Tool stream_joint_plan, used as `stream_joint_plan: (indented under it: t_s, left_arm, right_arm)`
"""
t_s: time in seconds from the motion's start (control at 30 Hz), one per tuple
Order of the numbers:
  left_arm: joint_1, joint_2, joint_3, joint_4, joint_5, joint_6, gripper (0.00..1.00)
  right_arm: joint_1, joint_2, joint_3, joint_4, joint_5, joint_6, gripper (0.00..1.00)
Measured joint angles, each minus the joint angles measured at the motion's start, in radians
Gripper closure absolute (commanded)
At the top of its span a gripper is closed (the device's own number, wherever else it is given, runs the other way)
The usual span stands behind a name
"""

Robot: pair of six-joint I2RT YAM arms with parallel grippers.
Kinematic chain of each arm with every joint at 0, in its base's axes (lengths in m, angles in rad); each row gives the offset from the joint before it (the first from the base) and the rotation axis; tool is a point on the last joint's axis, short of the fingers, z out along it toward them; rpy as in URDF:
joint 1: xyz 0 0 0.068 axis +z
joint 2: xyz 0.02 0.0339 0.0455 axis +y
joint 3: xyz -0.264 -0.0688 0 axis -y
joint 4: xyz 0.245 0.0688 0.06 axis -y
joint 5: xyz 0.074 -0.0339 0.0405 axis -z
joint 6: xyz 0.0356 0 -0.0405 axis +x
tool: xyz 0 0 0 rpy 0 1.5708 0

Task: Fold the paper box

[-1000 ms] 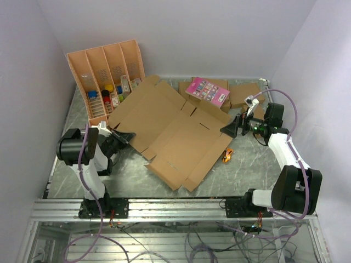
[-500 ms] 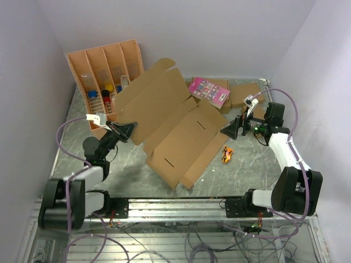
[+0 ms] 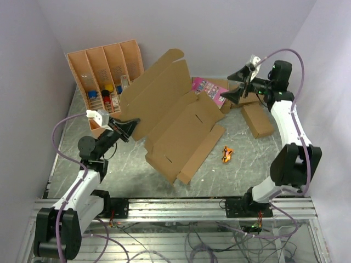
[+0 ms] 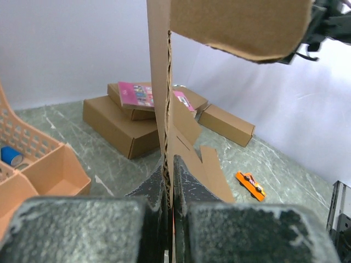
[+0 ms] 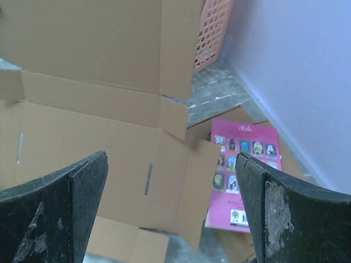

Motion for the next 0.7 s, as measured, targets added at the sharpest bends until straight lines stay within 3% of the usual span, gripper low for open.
stream_joint_plan:
  t_s: [0.23, 0.5, 0.7]
  left_arm:
    - [-0.004, -0.019, 0.094, -0.058, 0.090, 0.041, 0.93]
    - [-0.006, -0.031, 0.282, -0.251, 0.208, 0.188, 0.93]
    - [-0.006, -0.021, 0.316, -0.298, 0.285, 0.236, 0.93]
  right_arm:
    - [0.056, 0.166, 0.223, -0.067, -0.006, -0.024, 0.00]
    - [0.092, 0.171, 0.274, 0.031, -0.031, 0.114, 0.04]
    - [0.098, 0.151, 0.251, 0.121, -0.087, 0.195, 0.11]
